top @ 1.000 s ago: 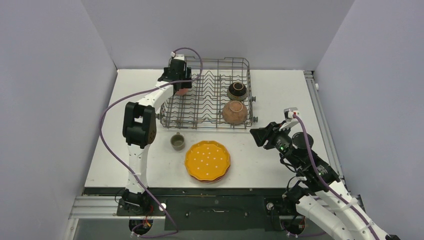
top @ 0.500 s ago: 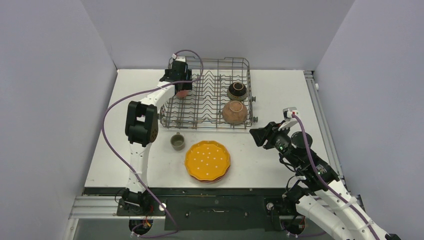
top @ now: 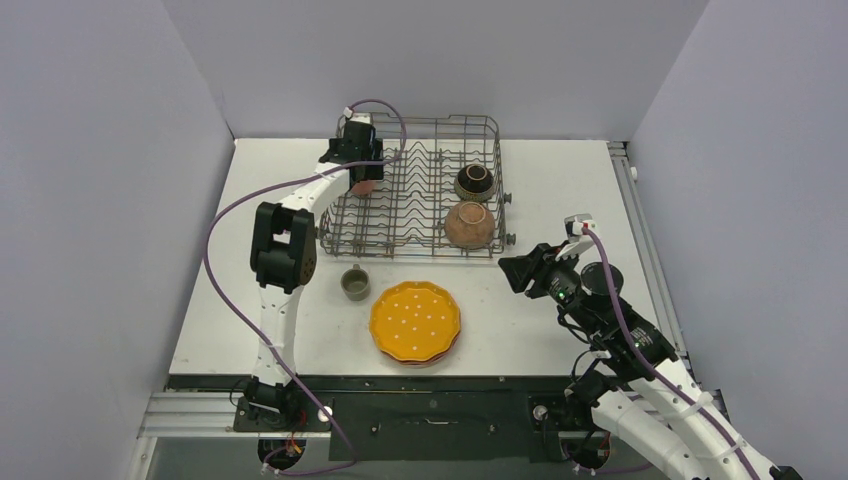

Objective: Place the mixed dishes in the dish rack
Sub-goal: Turn the cup upside down in the dish rack.

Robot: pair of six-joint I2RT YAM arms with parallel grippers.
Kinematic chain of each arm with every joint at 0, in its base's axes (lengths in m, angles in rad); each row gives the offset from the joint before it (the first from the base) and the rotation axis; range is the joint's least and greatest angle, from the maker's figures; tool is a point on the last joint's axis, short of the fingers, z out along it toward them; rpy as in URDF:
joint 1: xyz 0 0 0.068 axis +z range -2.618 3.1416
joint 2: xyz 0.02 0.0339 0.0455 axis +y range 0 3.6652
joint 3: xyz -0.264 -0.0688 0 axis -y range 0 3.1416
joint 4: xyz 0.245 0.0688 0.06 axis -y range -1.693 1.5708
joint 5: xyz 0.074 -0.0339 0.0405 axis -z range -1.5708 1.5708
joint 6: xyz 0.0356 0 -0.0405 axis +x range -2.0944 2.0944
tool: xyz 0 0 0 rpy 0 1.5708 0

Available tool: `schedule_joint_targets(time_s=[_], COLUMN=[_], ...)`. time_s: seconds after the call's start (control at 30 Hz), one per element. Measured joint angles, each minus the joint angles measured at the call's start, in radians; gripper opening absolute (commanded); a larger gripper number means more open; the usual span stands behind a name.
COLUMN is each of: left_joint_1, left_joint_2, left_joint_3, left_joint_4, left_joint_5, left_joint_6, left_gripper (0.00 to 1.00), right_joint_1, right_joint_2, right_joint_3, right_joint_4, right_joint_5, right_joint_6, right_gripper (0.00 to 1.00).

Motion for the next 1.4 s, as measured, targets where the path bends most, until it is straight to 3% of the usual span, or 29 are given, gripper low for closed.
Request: schedule_joint_targets(time_s=[0.57,0.67,1.4], left_joint_1=[-0.003,-0.003,-0.025], left_joint_2=[-0.010,-0.019,-0.246], left_joint_3=[-0.037,-0.041,-0.198], left_joint_4=[0.038,0.043,0.068], left_joint_5=[-0.005,-0.008,-0.014], left_joint_6=[0.000,0.000,0.000], left_gripper=[1.00,0.96,0.96], right_joint_1=[0.000,0.000,0.000], right_joint_2=[-0.012,-0.013,-0.049], right_joint_3=[0.000,0.000,0.065], right_joint_4=[-0.008,-0.012,-0.131], right_joint_5=[-0.001,-0.002,0.004], right_joint_6=[0.011,0.016,0.015], right_gripper=[0.41,0.41,0.41])
